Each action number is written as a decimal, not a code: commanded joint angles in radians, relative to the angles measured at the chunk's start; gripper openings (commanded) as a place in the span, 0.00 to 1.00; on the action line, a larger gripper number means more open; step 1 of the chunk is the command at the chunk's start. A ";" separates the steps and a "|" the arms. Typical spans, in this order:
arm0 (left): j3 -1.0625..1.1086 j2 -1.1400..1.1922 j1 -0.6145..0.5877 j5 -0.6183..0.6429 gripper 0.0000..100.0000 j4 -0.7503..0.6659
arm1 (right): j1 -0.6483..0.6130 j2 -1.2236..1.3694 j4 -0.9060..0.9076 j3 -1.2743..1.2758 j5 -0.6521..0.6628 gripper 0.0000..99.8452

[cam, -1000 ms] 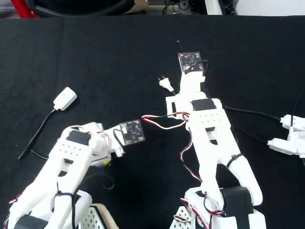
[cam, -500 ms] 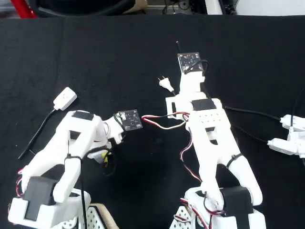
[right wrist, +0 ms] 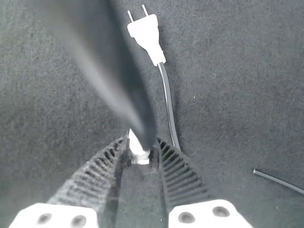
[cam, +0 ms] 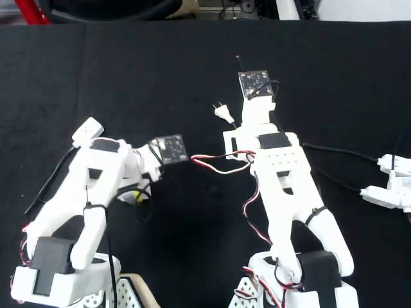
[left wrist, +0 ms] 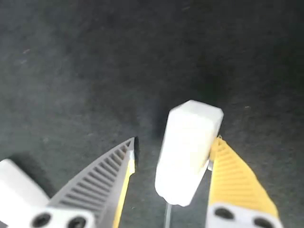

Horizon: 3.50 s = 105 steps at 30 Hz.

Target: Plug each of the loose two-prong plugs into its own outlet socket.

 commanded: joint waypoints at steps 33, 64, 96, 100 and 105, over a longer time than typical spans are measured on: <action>-0.068 0.140 0.015 -0.164 0.13 -0.092 | 0.015 0.002 -0.002 -0.065 0.011 0.01; 0.076 -0.083 0.357 0.545 0.39 -0.186 | 0.052 -0.007 0.153 -0.140 0.178 0.01; 0.797 -1.513 -0.305 0.614 0.19 0.172 | -0.525 -0.822 0.084 0.503 0.074 0.01; 0.832 -1.614 -0.351 0.612 0.15 0.238 | -0.525 -0.730 0.029 0.501 0.052 0.01; 0.858 -1.599 -0.360 0.612 0.13 0.201 | -0.525 -0.598 0.025 0.435 -0.006 0.01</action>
